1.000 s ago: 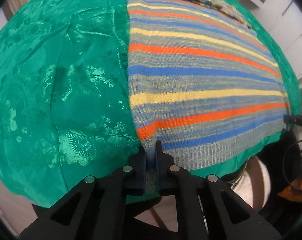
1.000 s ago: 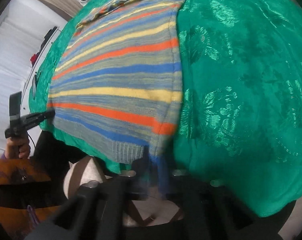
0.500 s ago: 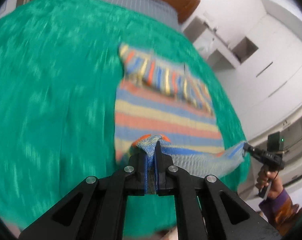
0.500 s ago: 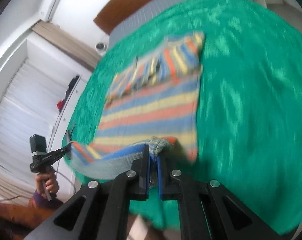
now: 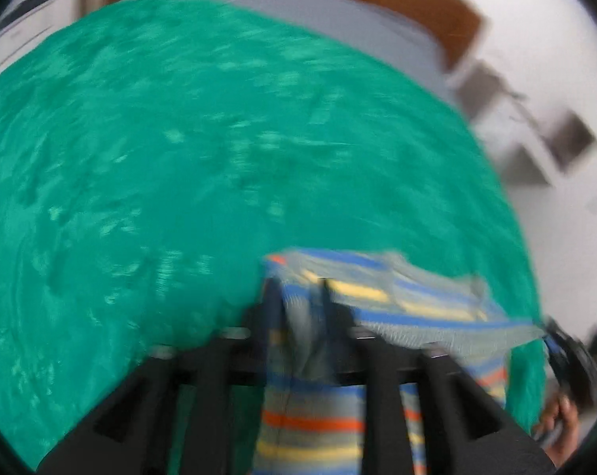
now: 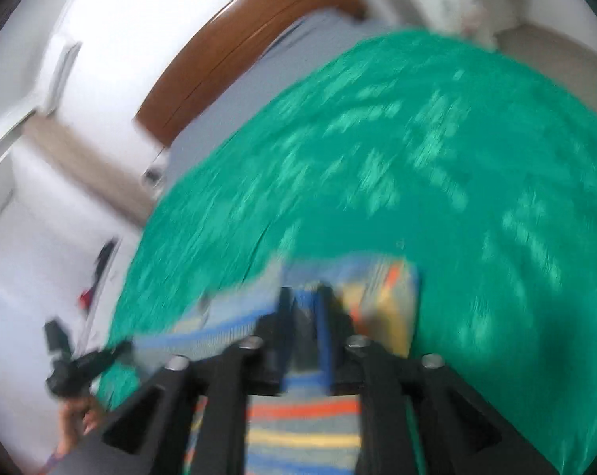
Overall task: Fold small clothes
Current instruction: 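Grasp the sweater hem with both grippers and fold it up toward the collar, then open both grippers and release the folded hem onto the sweater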
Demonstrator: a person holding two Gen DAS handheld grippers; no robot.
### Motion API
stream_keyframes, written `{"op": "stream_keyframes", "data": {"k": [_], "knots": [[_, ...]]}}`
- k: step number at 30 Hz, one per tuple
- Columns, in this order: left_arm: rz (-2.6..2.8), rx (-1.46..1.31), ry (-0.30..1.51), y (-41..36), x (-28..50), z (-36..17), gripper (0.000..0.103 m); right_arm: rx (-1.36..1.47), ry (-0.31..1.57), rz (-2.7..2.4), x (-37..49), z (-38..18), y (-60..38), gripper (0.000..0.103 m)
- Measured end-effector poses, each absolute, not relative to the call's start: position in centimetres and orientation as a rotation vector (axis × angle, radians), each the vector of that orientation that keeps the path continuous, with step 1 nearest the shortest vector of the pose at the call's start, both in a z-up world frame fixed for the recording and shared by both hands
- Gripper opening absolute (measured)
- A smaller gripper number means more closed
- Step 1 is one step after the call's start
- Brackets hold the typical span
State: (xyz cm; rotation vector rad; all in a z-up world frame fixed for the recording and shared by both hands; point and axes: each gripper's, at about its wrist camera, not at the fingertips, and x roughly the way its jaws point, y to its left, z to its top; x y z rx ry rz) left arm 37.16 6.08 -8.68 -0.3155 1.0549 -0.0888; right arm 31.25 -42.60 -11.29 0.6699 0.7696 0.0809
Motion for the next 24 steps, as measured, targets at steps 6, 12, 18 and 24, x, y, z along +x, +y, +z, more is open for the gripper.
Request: {"op": "stream_keyframes", "data": {"k": [6, 12, 18, 24], "knots": [[-0.096, -0.299, 1.006, 7.9, 35.6, -8.9, 0.081, 0.524, 0.788, 0.117, 30.6, -10.9, -40.6, 0.051], [-0.202, -0.193, 1.035, 6.3, 30.4, -10.5, 0.085, 0.402, 0.925, 0.322, 28.4, -12.7, -36.0, 0.051], [-0.2, 0.004, 1.016, 5.6, 21.1, -12.6, 0.085, 0.174, 1.053, 0.272, 23.7, -16.3, -33.6, 0.051], [-0.144, 0.056, 0.935, 4.6, 16.6, -12.8, 0.096, 0.188, 0.988, 0.23, 18.7, -14.8, -35.9, 0.053]]}}
